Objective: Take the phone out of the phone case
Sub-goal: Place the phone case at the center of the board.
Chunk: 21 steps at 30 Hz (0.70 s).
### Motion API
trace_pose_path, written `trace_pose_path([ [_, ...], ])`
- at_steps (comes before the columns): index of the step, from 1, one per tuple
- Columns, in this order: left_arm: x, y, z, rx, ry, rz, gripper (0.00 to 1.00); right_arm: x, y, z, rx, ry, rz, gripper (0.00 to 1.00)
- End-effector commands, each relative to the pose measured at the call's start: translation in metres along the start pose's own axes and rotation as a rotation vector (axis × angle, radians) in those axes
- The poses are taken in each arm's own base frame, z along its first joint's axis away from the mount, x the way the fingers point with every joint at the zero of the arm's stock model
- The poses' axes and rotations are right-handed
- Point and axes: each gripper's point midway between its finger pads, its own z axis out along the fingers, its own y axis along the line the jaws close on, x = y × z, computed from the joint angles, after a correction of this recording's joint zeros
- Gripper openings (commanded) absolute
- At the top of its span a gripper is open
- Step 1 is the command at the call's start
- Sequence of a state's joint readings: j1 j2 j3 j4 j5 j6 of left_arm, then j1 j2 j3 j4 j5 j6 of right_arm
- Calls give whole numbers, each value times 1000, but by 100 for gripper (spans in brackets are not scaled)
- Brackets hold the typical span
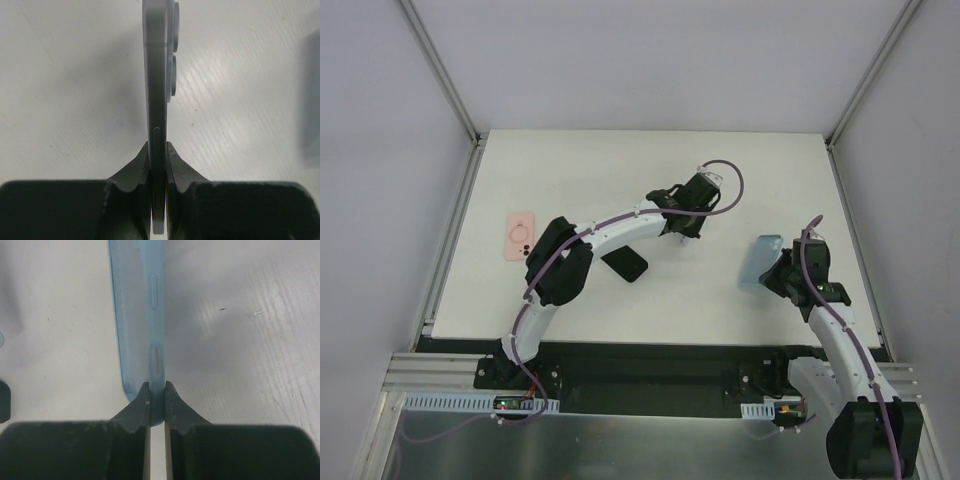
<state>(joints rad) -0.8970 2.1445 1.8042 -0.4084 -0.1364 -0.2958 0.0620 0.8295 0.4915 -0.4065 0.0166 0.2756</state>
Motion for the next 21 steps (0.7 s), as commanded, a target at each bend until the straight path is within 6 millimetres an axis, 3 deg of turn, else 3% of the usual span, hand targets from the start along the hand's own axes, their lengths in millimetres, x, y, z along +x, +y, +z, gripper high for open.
trace_pose_path([
  [1, -45, 13, 0, -181, -143, 153, 0, -2, 3, -1, -57, 16, 5, 1],
  [3, -62, 19, -1, -267, -192, 176, 0, -5, 0, 3, -55, 16, 28, 1],
  [4, -56, 17, 10, -295, -179, 220, 0, -2, 0, 4, -66, 29, 38, 2],
  [6, -71, 19, 10, -370, -223, 242, 0, -4, -4, 9, -64, 27, 75, 1],
  [7, -65, 15, 21, -390, -211, 281, 0, -4, -2, 10, -81, 34, 92, 1],
  [9, -79, 6, 22, -412, -255, 291, 0, -4, -8, 14, -79, 35, 141, 1],
  [10, -72, 7, 36, -445, -232, 347, 0, -5, -7, 15, -90, 36, 155, 1],
  [11, -83, -3, 33, -443, -266, 356, 0, -5, -11, 16, -82, 37, 174, 1],
  [13, -75, -6, 49, -475, -252, 412, 0, -6, -14, 17, -73, 35, 185, 1],
  [14, -83, -11, 47, -481, -276, 415, 0, -8, -17, 18, -63, 31, 197, 2],
  [21, -69, -34, 70, -438, -271, 507, 0, -13, -48, 20, 52, 4, 279, 1],
])
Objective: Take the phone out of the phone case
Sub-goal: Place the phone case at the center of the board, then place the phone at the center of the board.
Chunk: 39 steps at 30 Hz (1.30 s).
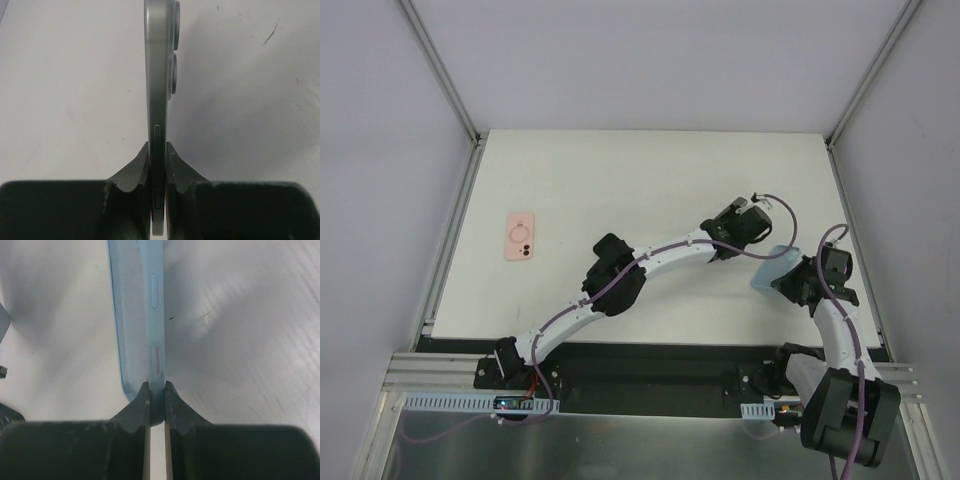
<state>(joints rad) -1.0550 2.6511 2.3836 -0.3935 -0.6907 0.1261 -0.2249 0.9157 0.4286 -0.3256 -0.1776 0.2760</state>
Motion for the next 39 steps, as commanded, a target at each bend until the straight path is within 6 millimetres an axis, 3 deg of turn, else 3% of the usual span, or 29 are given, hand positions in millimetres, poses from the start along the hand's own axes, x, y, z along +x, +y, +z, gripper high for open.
trace_pose_path([
  [1, -32, 4, -12, -14, -86, 12, 0, -16, -12, 1, 44, -55, 57, 1],
  [2, -32, 0, -12, -6, -86, 18, 0, -18, -16, 1, 56, -60, 73, 2],
  [4, -32, -9, -13, 17, -94, 25, 1, -18, -21, 2, 72, -57, 79, 13],
  [5, -30, -12, -13, 23, -92, 26, 5, -18, -23, 3, 78, -54, 83, 23],
  [6, -29, -16, -13, 41, -91, 26, 6, -17, -24, 4, 79, -46, 84, 45],
  [9, -28, -23, -16, 73, -89, 17, 14, -16, -26, 4, 82, -40, 91, 65],
  [13, -25, -32, -21, 128, -84, -1, 22, -17, -30, 2, 92, -49, 94, 76],
  [28, -33, -41, -55, 297, -83, -124, 59, -27, -37, -24, 105, -108, 94, 79],
  [32, -42, -23, -75, 298, -100, -151, 76, -26, -35, -30, 102, -111, 85, 79],
  [36, -38, -3, -91, 284, -84, -217, 79, -25, -31, -37, 82, -118, 72, 79],
  [37, -22, 1, -88, 279, -48, -219, 79, -25, -28, -38, 70, -121, 67, 80],
  [39, -23, 18, -102, 282, -47, -288, 80, -25, -22, -43, 39, -124, 51, 80],
])
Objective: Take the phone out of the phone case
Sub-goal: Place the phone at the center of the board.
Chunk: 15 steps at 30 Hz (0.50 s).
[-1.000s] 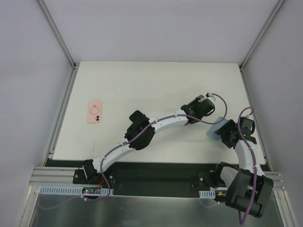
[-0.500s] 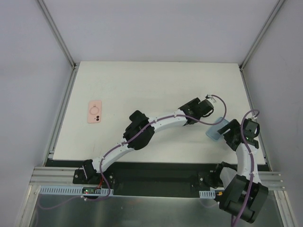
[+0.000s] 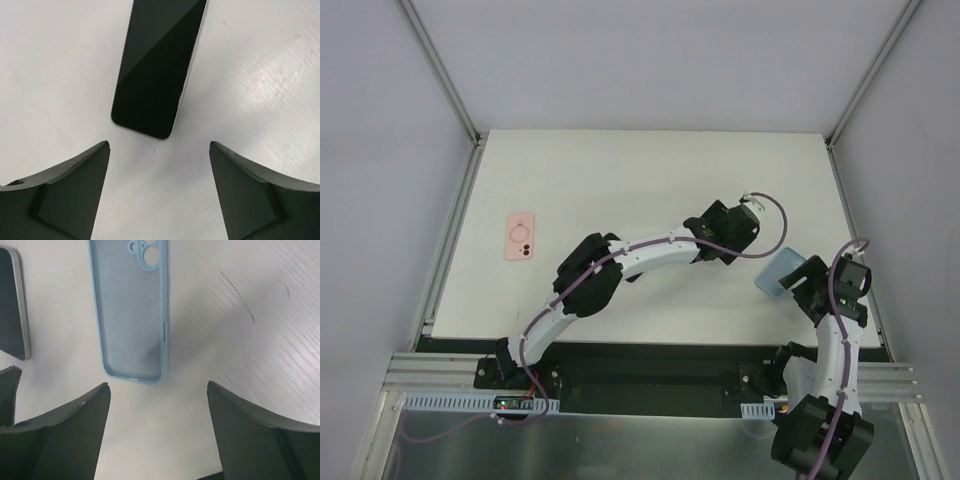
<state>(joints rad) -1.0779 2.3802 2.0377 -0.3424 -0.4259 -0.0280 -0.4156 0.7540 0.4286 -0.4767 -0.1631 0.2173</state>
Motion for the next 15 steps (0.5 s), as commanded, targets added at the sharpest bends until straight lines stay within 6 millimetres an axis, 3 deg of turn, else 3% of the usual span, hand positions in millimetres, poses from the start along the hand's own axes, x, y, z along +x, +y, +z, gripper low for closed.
trace_pose_path([
  [1, -15, 30, -52, 12, -37, -160, 80, -10, 16, -18, -64, -26, -41, 80],
  [2, -19, 44, -64, 3, -51, -210, 80, -13, 20, -22, -81, -37, -53, 80],
  [3, -14, 49, -69, -2, -43, -227, 81, -12, 23, -24, -93, -37, -71, 81],
  [4, 5, 55, -68, -15, -5, -230, 81, -13, 27, -27, -106, -41, -94, 82],
  [6, 8, 75, -85, -33, -12, -305, 82, -18, 31, -36, -100, -65, -145, 82],
  [7, 31, 80, -84, -42, 33, -319, 83, -15, 35, -40, -104, -55, -183, 82],
  [8, 29, 86, -97, -29, 22, -387, 83, -17, 36, -43, -93, -68, -206, 84],
  [9, 55, 101, -94, -49, 73, -429, 83, -21, 44, -50, -112, -81, -234, 91],
  [11, 65, 112, -107, -22, 88, -566, 86, -16, 60, -55, -151, -65, -301, 96],
  [12, 89, 125, -106, -42, 136, -613, 87, -15, 66, -56, -162, -64, -327, 96],
  [14, 98, 139, -119, -45, 133, -701, 89, -9, 90, -61, -207, -54, -405, 99],
  [15, 118, 141, -121, -54, 170, -713, 90, -4, 98, -60, -216, -41, -439, 99],
])
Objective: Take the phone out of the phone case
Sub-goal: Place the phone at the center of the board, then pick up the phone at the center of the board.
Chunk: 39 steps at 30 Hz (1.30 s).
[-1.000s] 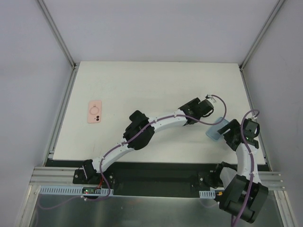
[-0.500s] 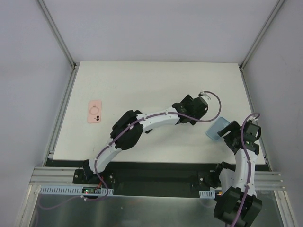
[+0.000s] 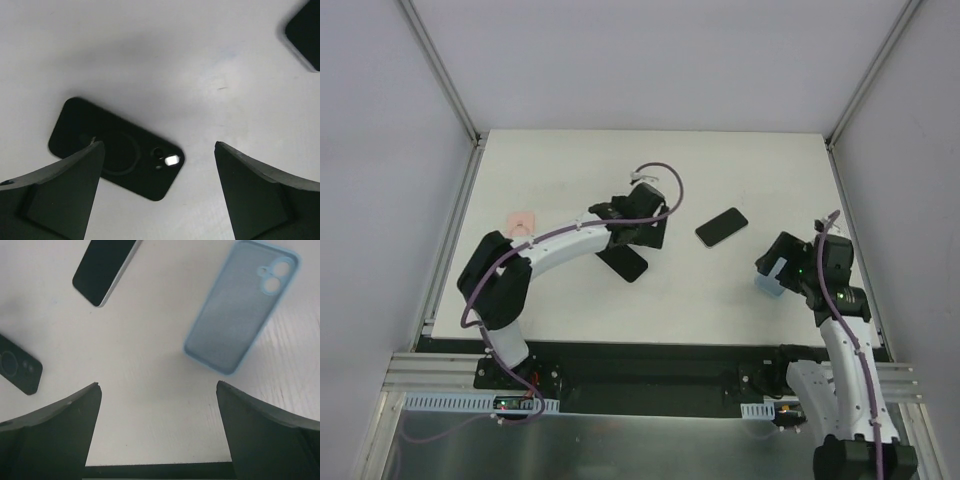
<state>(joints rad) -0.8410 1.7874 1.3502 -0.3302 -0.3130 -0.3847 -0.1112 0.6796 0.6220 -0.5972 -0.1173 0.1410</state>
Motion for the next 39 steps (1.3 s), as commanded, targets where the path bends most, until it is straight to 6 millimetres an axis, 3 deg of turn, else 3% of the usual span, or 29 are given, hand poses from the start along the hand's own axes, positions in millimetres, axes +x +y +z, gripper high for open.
trace_pose_path([
  [1, 22, 39, -22, 2, 52, -241, 91, -3, 53, -4, -89, 30, -192, 100],
  [2, 19, 46, -31, 2, 31, -259, 92, -3, 60, -1, -80, 29, -227, 100],
  [3, 31, 57, -32, -23, 46, -264, 94, -4, 67, 1, -63, 20, -272, 100],
  [4, 34, 66, -35, -39, 45, -278, 96, 6, 95, 4, -108, 52, -360, 97],
  [5, 32, 73, -44, -41, 25, -299, 97, 6, 107, 6, -109, 46, -417, 96],
  [6, 42, 81, -45, -60, 35, -309, 99, 13, 120, 9, -129, 64, -465, 96],
  [7, 44, 90, -48, -75, 36, -330, 100, 37, 140, 19, -153, 131, -552, 96],
  [8, 41, 94, -57, -70, 11, -347, 99, 35, 163, 17, -201, 134, -584, 96],
  [9, 49, 100, -59, -80, 21, -350, 99, 50, 181, 17, -241, 167, -641, 96],
  [10, 51, 105, -62, -89, 16, -359, 99, 64, 193, 31, -241, 211, -681, 96],
  [12, 56, 117, -72, -107, 6, -373, 99, 75, 229, 30, -311, 221, -758, 96],
  [13, 57, 121, -76, -113, 0, -378, 99, 90, 234, 44, -299, 259, -795, 96],
  [15, 60, 133, -86, -127, -14, -396, 99, 99, 262, 45, -355, 272, -832, 96],
  [16, 58, 137, -93, -124, -36, -403, 99, 113, 266, 56, -357, 307, -849, 96],
  [18, 61, 145, -99, -126, -30, -422, 99, 121, 284, 60, -400, 320, -856, 96],
  [22, 61, 157, -113, -109, -45, -458, 99, 146, 297, 81, -407, 373, -877, 96],
  [30, 67, 161, -112, -106, -22, -450, 99, 166, 297, 113, -368, 385, -965, 96],
  [39, 66, 160, -110, -98, -9, -442, 99, 193, 299, 123, -393, 423, -1048, 96],
])
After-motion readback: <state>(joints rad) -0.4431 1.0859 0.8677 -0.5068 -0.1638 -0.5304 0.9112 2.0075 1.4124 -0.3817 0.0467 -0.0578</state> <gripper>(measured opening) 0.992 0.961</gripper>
